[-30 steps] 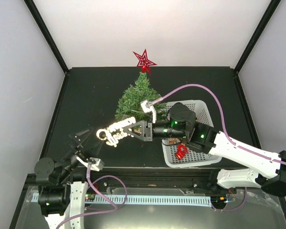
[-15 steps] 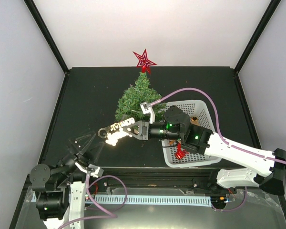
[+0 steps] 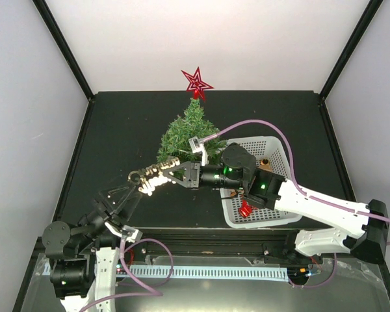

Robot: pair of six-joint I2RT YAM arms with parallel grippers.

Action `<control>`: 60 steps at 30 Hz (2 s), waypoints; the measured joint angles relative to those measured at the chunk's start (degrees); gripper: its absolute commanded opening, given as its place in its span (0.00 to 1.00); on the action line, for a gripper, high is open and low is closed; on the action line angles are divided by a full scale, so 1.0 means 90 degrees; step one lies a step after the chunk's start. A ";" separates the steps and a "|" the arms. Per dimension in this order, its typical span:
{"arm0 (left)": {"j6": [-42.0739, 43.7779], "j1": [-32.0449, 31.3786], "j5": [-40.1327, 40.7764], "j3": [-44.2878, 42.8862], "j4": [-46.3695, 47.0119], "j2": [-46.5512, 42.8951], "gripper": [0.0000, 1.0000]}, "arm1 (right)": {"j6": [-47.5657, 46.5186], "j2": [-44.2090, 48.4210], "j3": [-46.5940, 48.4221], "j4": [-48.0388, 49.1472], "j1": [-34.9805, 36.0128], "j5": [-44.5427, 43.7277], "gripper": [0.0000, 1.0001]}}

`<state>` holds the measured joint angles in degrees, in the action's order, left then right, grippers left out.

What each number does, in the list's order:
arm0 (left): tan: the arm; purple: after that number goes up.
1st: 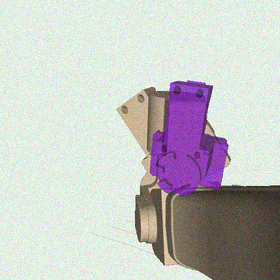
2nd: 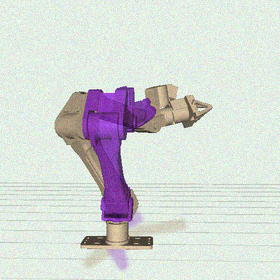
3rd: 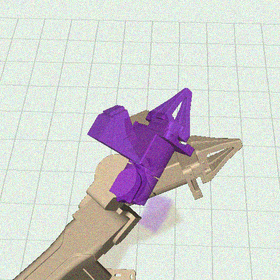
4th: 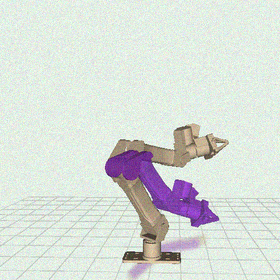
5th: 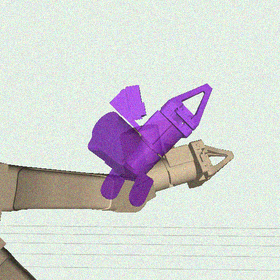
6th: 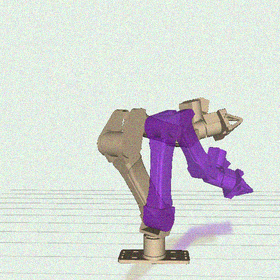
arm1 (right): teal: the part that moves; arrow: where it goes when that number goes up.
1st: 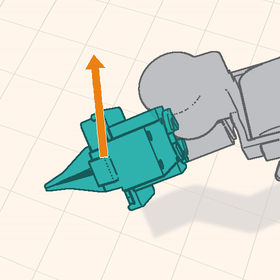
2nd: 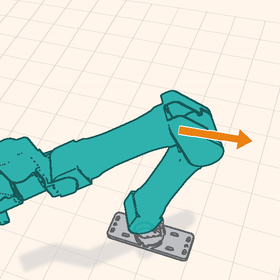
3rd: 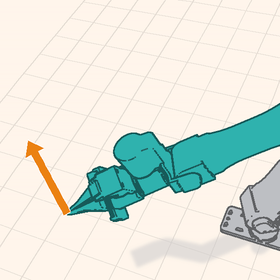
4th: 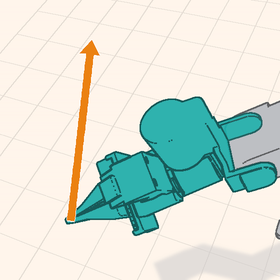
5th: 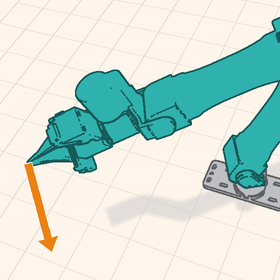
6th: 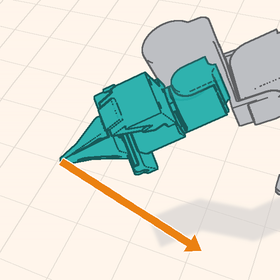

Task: Decorate the small christmas tree

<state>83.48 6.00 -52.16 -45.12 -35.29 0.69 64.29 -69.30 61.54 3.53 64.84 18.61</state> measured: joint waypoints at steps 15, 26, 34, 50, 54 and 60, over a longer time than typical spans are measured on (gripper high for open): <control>0.0561 0.0034 -0.0148 0.0075 -0.0284 0.0000 0.31 | 0.0231 -0.0236 -0.0024 0.0362 0.0002 0.0296 0.01; 0.0906 0.0034 -0.0165 0.0299 -0.0342 0.0000 0.33 | 0.0282 -0.0236 -0.0119 0.0549 0.0075 0.0449 0.01; 0.1020 0.0034 -0.0236 0.0296 -0.0474 0.0000 0.22 | 0.0345 -0.0355 -0.0236 0.0746 0.0233 0.0517 0.01; 0.0410 0.0036 -0.0226 0.0243 -0.0211 0.0000 0.01 | 0.0255 -0.0471 -0.0413 0.0862 0.0372 0.0556 0.67; -0.0138 0.0036 -0.0228 0.0138 0.0041 0.0000 0.02 | 0.0036 -0.0262 -0.0437 0.0651 0.0367 0.0406 0.80; -0.1010 0.0121 -0.0267 -0.0168 0.0100 0.0007 0.02 | -0.0656 0.0537 -0.0282 -0.0177 0.0325 -0.0141 0.82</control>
<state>74.39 7.09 -54.57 -46.63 -34.39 0.75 58.39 -64.47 59.00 1.93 67.77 17.34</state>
